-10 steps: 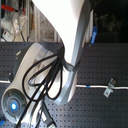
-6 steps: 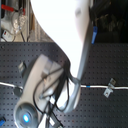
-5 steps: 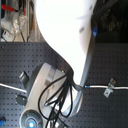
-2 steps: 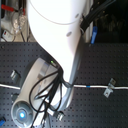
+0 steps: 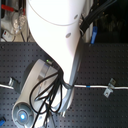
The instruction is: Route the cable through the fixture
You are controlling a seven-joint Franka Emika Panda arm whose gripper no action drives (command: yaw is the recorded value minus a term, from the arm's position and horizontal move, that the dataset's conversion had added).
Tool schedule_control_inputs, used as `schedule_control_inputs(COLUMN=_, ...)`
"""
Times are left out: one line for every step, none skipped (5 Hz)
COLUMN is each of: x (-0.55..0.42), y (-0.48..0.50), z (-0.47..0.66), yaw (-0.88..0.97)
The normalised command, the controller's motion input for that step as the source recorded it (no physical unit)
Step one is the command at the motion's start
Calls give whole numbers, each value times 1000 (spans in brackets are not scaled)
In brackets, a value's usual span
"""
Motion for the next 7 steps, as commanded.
schedule_control_inputs(x=-17, y=-6, z=92, yaw=-703)
schedule_control_inputs(x=-49, y=-95, z=92, yaw=-726)
schedule_control_inputs(x=-98, y=-146, z=105, yaw=-586)
schedule_control_inputs(x=-5, y=-62, z=108, yaw=-326)
schedule_control_inputs(x=45, y=-94, z=129, yaw=-451)
schedule_control_inputs(x=3, y=2, z=133, yaw=-528)
schedule_control_inputs(x=-283, y=108, z=89, yaw=-174)
